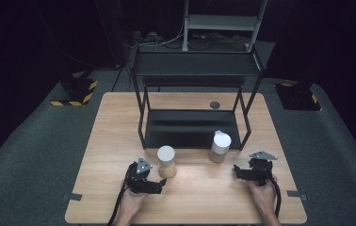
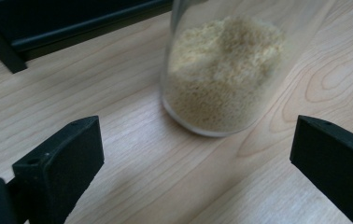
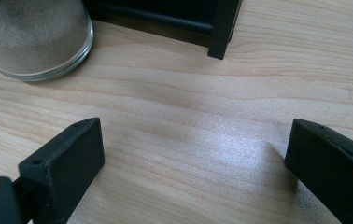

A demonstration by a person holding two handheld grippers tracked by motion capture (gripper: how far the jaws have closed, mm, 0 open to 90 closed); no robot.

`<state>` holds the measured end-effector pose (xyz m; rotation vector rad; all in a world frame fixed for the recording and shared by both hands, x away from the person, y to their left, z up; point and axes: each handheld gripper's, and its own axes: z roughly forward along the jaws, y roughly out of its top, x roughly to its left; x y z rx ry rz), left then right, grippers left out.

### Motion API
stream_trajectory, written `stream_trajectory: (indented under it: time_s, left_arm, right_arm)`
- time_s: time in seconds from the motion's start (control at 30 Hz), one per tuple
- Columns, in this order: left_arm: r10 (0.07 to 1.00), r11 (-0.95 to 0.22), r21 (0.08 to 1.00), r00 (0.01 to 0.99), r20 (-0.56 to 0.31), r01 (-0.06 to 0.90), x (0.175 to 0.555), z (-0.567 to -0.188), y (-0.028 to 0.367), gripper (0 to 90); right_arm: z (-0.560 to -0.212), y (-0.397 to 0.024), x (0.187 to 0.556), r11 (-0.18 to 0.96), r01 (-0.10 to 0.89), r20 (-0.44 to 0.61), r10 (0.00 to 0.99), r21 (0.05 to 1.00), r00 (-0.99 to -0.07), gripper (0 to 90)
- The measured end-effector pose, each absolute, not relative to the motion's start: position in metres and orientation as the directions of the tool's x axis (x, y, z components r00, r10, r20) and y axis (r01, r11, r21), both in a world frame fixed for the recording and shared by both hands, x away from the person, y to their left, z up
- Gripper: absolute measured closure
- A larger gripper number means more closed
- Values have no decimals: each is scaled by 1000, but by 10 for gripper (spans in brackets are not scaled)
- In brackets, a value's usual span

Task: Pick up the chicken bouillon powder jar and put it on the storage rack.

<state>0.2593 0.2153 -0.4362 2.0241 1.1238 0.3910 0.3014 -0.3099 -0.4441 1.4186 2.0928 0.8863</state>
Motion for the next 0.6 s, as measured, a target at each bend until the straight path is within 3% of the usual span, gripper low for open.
stream_trajectory:
  time_s: [0.6]
  left_arm:
    - [822,-272,796,561,-101,541,270,-431,195,63]
  right_arm:
    - [-444,-310,301,261,636,-17,931,726,-364,38]
